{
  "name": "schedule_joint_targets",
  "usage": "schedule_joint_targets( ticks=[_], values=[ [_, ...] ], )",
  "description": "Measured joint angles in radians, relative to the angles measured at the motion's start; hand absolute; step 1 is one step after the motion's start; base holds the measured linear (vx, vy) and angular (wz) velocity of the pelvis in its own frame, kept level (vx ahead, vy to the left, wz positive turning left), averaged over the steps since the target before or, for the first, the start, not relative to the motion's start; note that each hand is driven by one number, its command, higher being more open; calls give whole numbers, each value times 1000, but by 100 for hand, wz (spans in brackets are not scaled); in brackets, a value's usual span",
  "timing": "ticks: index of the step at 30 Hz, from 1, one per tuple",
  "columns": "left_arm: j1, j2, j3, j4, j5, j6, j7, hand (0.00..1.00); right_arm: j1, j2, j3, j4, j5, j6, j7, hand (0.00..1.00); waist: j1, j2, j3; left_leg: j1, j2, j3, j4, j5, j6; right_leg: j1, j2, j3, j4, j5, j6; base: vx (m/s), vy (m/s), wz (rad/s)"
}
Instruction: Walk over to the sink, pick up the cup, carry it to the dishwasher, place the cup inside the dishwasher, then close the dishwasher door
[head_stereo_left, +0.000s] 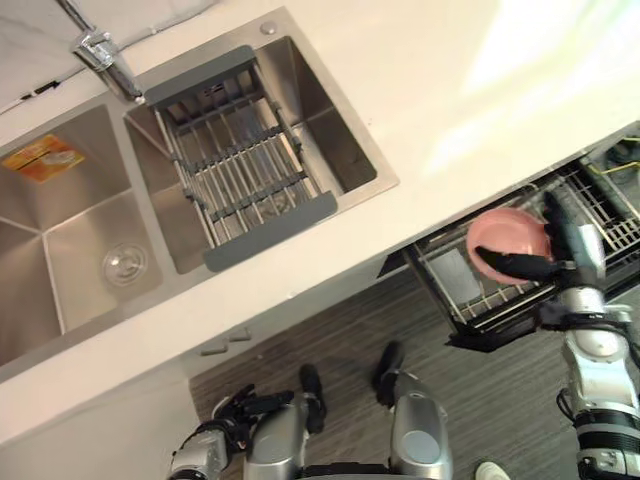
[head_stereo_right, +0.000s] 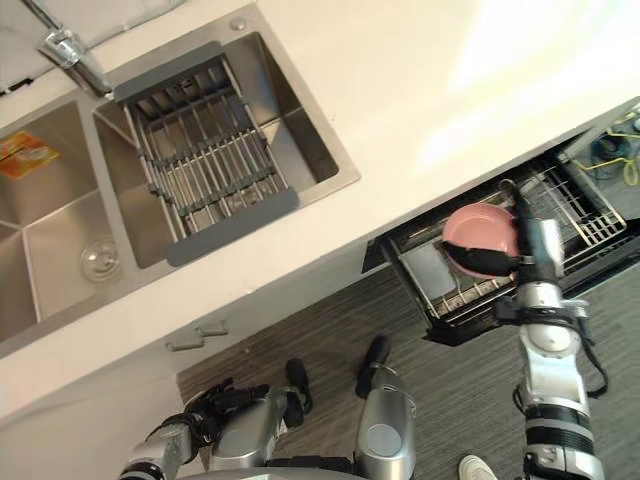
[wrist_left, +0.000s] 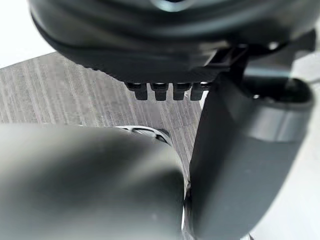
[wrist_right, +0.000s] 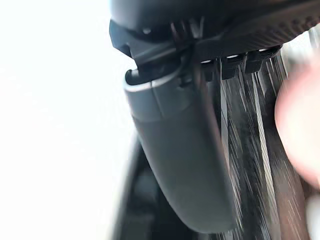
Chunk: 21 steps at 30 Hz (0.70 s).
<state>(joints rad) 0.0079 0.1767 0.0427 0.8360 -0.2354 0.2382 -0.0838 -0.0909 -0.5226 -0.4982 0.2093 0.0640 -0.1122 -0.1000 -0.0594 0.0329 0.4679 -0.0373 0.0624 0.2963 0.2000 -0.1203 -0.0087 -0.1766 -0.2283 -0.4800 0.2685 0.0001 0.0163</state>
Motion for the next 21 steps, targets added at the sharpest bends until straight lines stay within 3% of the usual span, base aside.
schedule_joint_targets(
  ticks=[5,9,14,21],
  values=[
    [26,8,29,10,-2,16,20,100,53,1,-283,-12,121,24,-240,100,-41,-42,-34,50,19,57,-21,-15,-11,26,32,36,-38,3,5,109,7,-28],
    [29,5,35,37,-22,19,32,100,107,16,-392,86,238,21,-291,100,-70,-56,-53,71,22,72,-34,-17,-12,37,42,46,-51,2,8,69,2,-14],
    [32,-16,35,45,-42,29,41,100,161,142,-421,247,434,19,-223,100,-90,-51,-69,83,22,79,-42,-18,-14,42,43,54,-51,1,9,-10,-4,-5],
    [37,-56,38,70,-63,19,57,100,162,347,-374,442,705,12,-64,100,-68,14,-109,74,13,58,-62,-8,-25,44,25,18,-48,-6,15,-64,-16,16]
  ],
)
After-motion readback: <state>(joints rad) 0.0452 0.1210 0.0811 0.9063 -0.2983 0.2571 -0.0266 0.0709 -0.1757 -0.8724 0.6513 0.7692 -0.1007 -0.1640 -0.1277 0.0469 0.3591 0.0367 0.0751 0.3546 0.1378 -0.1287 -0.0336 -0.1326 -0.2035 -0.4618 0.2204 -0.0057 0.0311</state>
